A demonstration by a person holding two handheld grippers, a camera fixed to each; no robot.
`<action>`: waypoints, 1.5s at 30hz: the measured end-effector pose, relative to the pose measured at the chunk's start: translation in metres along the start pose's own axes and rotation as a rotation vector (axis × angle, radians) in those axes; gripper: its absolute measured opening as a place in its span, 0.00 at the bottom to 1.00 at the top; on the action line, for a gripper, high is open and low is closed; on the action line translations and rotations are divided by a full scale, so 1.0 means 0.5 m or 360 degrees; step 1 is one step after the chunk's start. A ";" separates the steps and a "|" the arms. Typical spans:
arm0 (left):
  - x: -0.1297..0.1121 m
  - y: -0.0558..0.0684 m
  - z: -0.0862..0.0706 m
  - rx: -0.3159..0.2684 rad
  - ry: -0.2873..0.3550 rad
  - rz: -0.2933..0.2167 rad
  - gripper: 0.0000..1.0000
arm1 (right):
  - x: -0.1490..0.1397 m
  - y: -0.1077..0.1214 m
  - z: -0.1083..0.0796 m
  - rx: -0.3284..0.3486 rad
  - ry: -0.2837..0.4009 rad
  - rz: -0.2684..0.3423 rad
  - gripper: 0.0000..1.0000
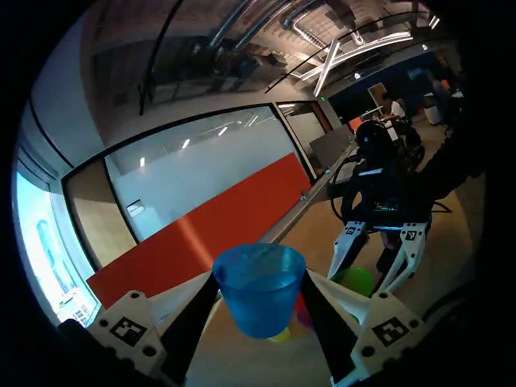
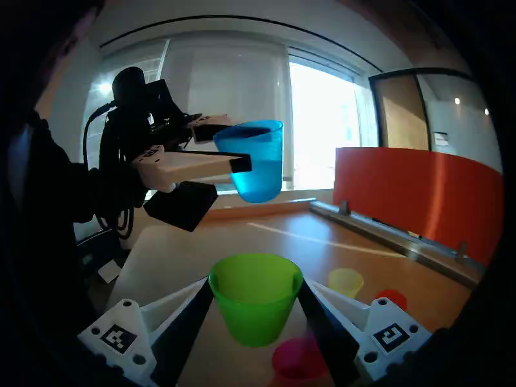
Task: Pour water
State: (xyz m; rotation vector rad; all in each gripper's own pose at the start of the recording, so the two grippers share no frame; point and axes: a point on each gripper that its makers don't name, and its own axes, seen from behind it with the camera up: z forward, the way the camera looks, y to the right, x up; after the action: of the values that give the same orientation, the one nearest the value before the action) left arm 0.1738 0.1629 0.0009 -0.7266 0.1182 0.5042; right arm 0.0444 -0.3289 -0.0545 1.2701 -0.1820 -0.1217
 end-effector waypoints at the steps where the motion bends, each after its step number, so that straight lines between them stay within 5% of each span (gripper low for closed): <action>1: 0.000 0.001 0.000 -0.0001 0.0001 0.0006 0.85 | 0.000 -0.001 0.000 0.0003 0.0000 0.0000 0.93; 29: 0.016 0.029 -0.001 -0.0059 0.0025 0.0139 0.84 | -0.002 -0.015 0.003 0.0056 0.0003 0.0004 0.92; 45: 0.017 0.026 0.000 -0.0045 0.0027 0.0221 0.85 | 0.003 -0.023 0.004 0.0084 0.0010 -0.0002 0.92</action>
State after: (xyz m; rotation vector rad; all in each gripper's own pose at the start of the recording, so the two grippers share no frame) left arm 0.1750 0.1744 -0.0092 -0.7538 0.1786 0.6333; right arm 0.0454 -0.3345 -0.0650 1.3230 -0.1801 -0.1142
